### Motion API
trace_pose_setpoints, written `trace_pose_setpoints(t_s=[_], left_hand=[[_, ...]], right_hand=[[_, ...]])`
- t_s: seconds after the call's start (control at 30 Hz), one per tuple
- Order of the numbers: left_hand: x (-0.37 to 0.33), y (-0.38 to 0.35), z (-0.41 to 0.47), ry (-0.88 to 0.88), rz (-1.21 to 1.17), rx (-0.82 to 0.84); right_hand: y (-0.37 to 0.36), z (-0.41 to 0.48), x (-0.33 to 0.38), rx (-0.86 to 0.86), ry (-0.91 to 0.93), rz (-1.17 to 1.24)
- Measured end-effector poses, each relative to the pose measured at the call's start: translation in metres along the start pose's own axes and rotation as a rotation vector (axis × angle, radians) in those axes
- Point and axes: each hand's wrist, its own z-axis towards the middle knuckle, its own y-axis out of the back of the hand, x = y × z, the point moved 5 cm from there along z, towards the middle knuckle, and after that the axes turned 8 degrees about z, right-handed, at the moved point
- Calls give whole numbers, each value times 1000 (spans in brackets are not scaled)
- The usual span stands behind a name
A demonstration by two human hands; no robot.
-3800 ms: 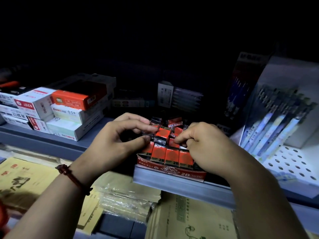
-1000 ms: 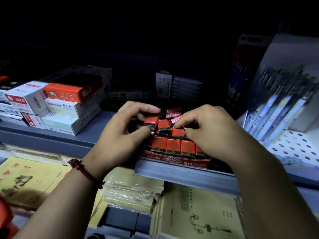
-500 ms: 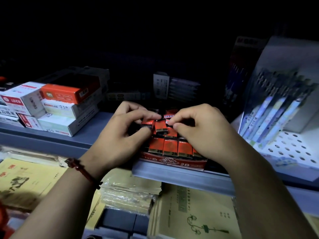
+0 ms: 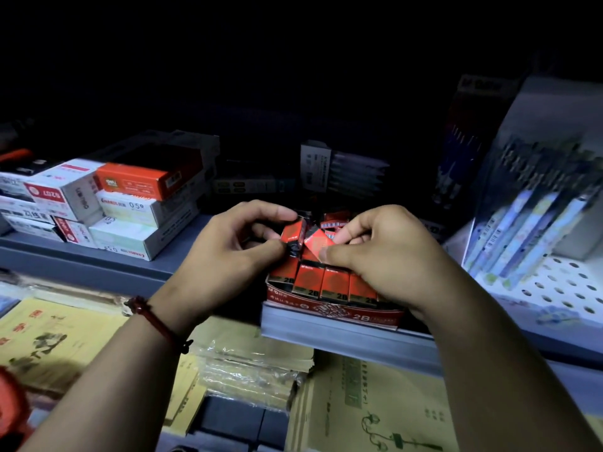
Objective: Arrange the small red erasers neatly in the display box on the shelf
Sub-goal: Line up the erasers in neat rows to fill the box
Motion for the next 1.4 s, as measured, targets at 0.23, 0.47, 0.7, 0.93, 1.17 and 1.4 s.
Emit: trace_pose_setpoints(t_s=[0.23, 0.47, 0.7, 0.93, 1.17, 1.4], left_hand=[[-2, -1, 0, -21, -44, 3], [-14, -4, -3, -134, 61, -53], [-49, -24, -10, -492, 462, -7], [-50, -36, -5, -403, 535, 28], [-51, -33, 1, -392, 506, 5], [-51, -49, -2, -414, 710, 125]], right_hand=[[18, 3, -5, -43, 10, 202], [43, 2, -7, -128, 22, 210], [55, -3, -10, -85, -6, 196], [45, 0, -15, -9, 39, 193], [39, -2, -14, -16, 139, -29], [35, -4, -7, 32, 180, -410]])
